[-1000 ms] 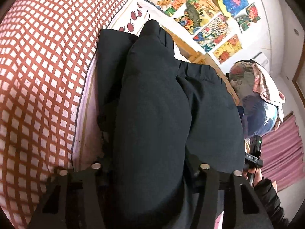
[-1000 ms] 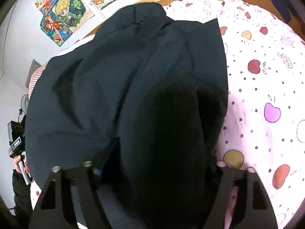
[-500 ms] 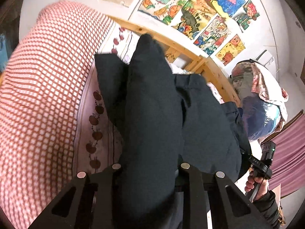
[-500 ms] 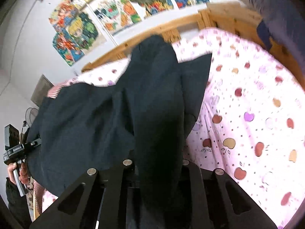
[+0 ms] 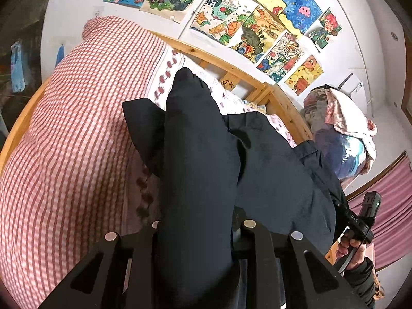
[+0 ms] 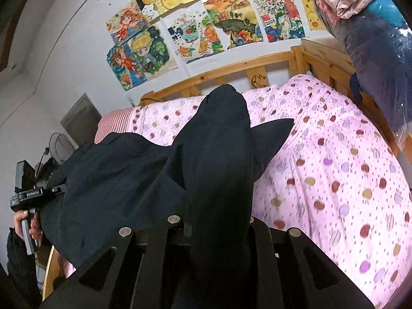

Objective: Fold large clothes
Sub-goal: 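Open both grippers and release the folded black jacket onto the bed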

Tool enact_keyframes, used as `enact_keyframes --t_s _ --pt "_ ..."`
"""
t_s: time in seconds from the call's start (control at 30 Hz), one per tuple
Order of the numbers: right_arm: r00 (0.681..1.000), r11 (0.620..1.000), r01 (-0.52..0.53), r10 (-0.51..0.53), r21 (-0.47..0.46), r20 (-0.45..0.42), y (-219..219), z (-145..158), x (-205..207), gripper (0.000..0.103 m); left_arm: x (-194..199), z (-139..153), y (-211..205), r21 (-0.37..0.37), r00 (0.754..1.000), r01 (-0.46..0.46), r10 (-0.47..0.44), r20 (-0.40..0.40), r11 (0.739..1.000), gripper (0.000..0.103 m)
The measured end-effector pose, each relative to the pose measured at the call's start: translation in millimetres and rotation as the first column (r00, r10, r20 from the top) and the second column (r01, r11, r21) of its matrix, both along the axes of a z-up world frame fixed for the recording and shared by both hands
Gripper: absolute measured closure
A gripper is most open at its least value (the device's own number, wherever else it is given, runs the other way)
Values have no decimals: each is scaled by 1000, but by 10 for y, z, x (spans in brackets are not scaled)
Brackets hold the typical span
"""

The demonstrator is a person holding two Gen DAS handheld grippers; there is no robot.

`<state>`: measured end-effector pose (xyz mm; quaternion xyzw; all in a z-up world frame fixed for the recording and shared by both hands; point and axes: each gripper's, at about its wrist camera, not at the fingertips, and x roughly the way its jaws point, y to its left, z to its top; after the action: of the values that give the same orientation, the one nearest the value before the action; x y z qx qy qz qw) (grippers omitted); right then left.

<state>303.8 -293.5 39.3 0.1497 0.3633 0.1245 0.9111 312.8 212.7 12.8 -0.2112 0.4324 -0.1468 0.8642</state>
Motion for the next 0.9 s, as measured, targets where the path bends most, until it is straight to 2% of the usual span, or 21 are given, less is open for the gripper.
enact_keyframes --t_s 0.23,0.33,0.43,0.6,0.67,0.73,0.8,0.83,0.9 --pt "1000 998 16 -17 -58 -17 75 -303 -240 89 -183 -400 89 16 999 -34 34 -21 999 80" --pt "999 995 32 -33 -90 -12 83 -407 -301 88 -203 -480 85 20 999 -47 47 -18 999 79" --pt "999 990 48 -50 -129 -11 105 -509 -329 83 -260 -546 78 57 998 -63 63 -7 996 74" --pt "996 980 83 -87 -178 -12 127 -588 -365 70 -280 -576 -65 182 996 -87 88 3 979 56" --pt "995 977 92 -96 -194 -14 137 -593 -371 62 -292 -564 -87 204 995 -98 98 10 974 53" --pt "994 975 97 -103 -199 -23 130 -606 -372 48 -307 -548 -108 222 993 -118 118 16 968 46" --pt "992 973 112 -121 -204 -35 124 -635 -376 37 -341 -541 -116 251 989 -149 148 24 957 26" --pt "990 970 126 -137 -208 -39 116 -650 -378 31 -353 -535 -127 273 986 -168 165 35 947 21" --pt "987 969 141 -153 -205 -46 105 -688 -383 27 -399 -518 -154 304 982 -191 178 69 934 15"
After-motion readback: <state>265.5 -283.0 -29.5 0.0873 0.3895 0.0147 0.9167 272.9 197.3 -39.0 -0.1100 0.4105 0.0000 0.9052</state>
